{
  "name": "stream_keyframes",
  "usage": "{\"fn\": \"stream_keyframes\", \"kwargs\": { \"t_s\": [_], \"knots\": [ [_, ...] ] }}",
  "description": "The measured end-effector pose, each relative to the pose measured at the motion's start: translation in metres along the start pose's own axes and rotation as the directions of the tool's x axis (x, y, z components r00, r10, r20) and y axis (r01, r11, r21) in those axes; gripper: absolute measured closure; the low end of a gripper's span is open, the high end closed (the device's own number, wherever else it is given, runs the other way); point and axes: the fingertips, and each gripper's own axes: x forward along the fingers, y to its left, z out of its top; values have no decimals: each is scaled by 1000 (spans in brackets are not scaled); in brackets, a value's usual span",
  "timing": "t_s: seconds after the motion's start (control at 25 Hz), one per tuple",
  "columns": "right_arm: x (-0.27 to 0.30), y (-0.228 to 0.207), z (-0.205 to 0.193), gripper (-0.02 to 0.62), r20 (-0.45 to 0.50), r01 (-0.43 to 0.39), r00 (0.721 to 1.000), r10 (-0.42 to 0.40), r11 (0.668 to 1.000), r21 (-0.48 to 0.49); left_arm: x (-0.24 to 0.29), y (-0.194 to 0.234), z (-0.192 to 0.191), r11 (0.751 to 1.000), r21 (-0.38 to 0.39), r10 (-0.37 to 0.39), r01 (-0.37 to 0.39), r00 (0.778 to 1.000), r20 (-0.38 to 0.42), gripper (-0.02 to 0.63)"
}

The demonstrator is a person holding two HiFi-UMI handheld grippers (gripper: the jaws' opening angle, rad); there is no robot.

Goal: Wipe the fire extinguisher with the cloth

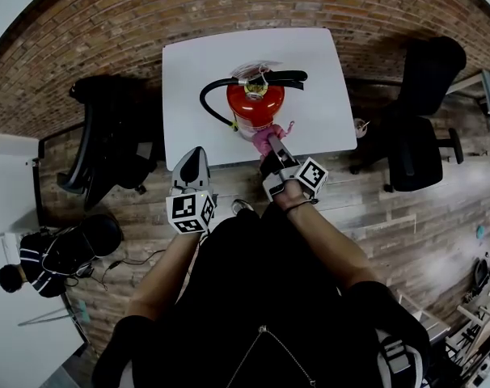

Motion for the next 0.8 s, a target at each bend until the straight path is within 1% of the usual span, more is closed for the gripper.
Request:
{"fn": "stream_keyframes", "kwargs": {
  "t_s": [0.2, 0.44, 0.8],
  "knots": [
    [-2, 15, 0, 492, 8, -27, 1000, 27, 1000, 3, 0, -2, 2, 1000, 0, -10, 10, 1000, 7, 575],
    [-4, 43, 1, 492, 14, -77, 997, 77, 997, 4, -1, -3, 3, 1000, -2, -15, 15, 1000, 11, 577],
    [-6, 63, 0, 492, 38, -101, 994, 100, 995, 27, -5, -6, 1, 1000, -8, -26, 26, 1000, 9, 577]
  ]
}}
